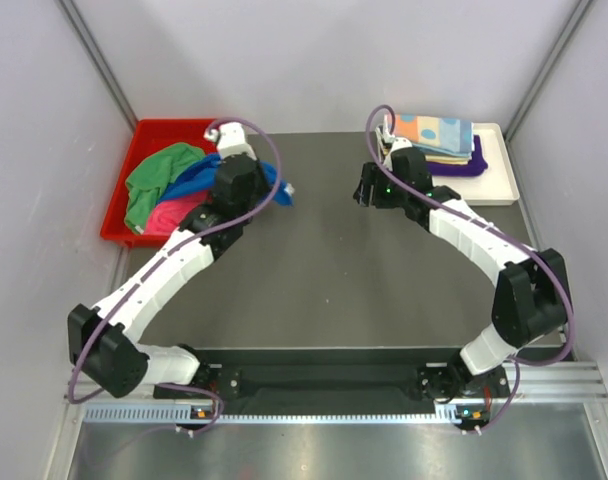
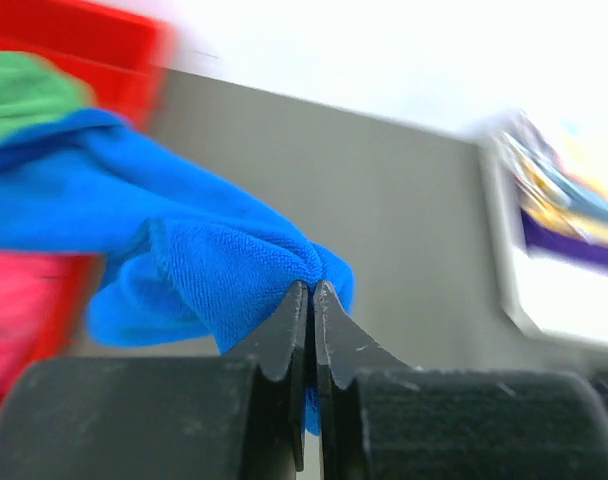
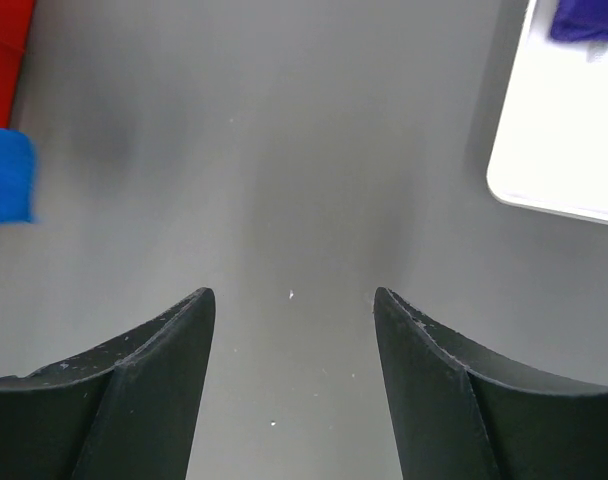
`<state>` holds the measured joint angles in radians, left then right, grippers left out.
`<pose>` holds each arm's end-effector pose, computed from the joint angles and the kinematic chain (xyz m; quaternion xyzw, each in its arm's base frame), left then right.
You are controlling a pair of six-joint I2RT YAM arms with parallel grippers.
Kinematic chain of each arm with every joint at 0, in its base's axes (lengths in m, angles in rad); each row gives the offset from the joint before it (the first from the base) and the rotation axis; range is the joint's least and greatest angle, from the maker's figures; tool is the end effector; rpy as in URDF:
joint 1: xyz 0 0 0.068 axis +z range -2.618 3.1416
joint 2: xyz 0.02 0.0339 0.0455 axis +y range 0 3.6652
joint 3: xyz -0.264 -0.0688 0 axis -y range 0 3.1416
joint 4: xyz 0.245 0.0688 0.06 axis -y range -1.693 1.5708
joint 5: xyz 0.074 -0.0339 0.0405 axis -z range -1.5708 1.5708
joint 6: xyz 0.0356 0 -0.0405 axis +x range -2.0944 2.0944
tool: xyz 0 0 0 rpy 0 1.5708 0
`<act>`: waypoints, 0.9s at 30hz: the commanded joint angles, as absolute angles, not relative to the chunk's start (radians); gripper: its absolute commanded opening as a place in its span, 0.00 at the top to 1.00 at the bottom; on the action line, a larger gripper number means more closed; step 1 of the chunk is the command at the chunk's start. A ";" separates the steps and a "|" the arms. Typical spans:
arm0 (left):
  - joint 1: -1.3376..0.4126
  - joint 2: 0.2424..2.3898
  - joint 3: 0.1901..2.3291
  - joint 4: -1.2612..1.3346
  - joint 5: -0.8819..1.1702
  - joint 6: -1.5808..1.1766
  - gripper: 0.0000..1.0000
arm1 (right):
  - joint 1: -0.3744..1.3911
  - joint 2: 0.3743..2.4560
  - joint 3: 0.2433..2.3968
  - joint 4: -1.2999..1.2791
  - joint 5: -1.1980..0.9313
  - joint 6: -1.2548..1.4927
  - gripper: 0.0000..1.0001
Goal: Fold and stack the towels
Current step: Grab crumpled towel, then move the towel to the center of the board
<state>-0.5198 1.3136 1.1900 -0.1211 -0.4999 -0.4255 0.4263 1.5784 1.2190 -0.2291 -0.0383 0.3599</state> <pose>0.2736 -0.1369 0.3727 -0.1161 0.7700 -0.0979 0.6198 0.3305 0.1516 0.2867 -0.0383 0.8808 0.1962 0.4291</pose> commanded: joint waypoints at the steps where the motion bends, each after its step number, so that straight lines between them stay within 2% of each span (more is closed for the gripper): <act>1: -0.649 1.293 1.253 -0.179 -0.436 -0.394 1.00 | 0.414 1.480 1.226 -0.206 -0.011 0.356 0.35; 4: -0.799 1.310 1.249 -0.193 -0.440 -0.399 1.00 | 0.407 1.448 1.200 -0.210 -0.005 0.359 0.35; 8: -1.062 1.339 1.241 -0.232 -0.543 -0.432 1.00 | 0.403 1.417 1.163 -0.218 -0.005 0.370 0.35; 14: -1.332 1.335 1.112 -0.218 -0.649 -0.622 1.00 | 0.405 1.359 1.040 -0.190 -0.005 0.383 0.35; 21: -1.483 1.312 0.901 -0.210 -0.629 -0.908 1.00 | 0.428 1.353 0.937 -0.164 -0.011 0.377 0.35; 26: -1.493 1.151 0.750 -0.319 -0.653 -1.109 1.00 | 0.488 1.408 0.974 -0.156 -0.011 0.324 0.34; 27: -1.493 1.116 0.736 -0.351 -0.673 -1.142 0.97 | 0.503 1.448 1.011 -0.153 -0.008 0.290 0.34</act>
<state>-1.4906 1.2491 0.7601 -0.2966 -0.6003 -0.9680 0.4576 1.3987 0.9340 -0.2153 -0.0090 0.3519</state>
